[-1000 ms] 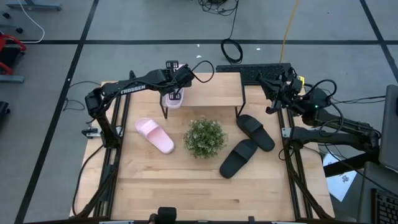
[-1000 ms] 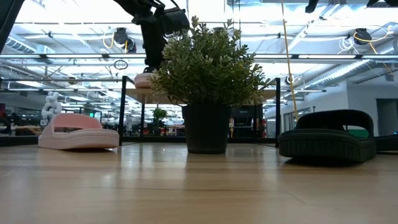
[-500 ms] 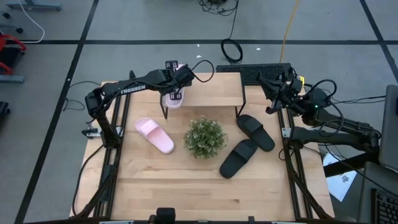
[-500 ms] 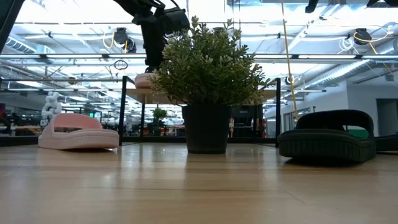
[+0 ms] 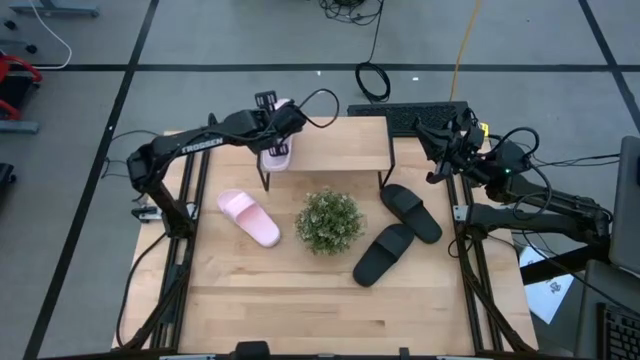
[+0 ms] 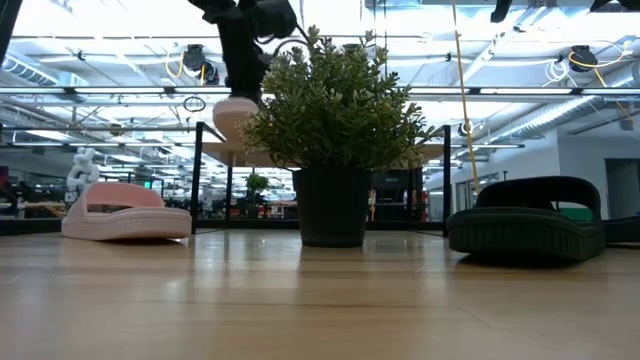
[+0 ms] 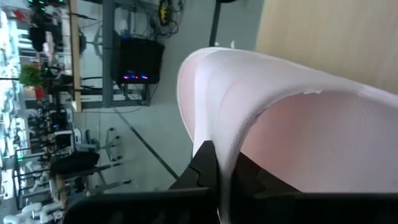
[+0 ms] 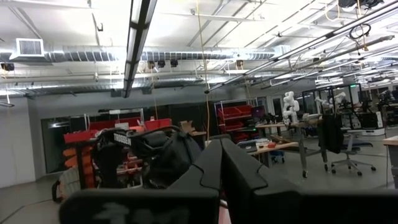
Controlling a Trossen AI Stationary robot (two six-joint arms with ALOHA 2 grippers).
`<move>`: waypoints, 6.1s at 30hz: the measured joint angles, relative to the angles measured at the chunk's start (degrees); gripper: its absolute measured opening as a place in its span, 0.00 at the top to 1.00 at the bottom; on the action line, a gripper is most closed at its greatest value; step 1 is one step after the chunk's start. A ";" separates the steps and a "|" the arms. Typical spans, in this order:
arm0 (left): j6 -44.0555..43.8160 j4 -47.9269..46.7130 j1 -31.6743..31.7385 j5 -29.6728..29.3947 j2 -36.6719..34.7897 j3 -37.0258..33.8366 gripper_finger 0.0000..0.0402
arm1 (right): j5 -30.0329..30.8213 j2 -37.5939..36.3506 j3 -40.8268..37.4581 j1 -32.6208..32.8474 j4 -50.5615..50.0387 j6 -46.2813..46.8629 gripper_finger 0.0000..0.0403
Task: Pick and place slides into the shelf
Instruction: Put the bottom pink slipper on the shelf, then put the pink slipper on the shelf
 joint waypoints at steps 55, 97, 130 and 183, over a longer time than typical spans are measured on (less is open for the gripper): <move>-6.93 -2.90 -2.51 -6.02 3.26 0.11 1.00 | -0.11 0.02 0.00 -0.01 2.95 1.51 1.00; -7.32 2.29 -2.40 -5.34 3.19 -5.27 0.77 | -0.11 0.02 0.00 -0.02 2.95 1.49 1.00; -6.97 2.07 -8.02 -9.72 -0.41 -3.78 0.39 | -0.11 0.00 0.00 -0.02 2.98 1.49 1.00; -103.35 -28.14 -45.13 26.65 -12.00 -23.50 0.52 | -6.17 -0.03 0.00 -0.02 3.39 -1.51 1.00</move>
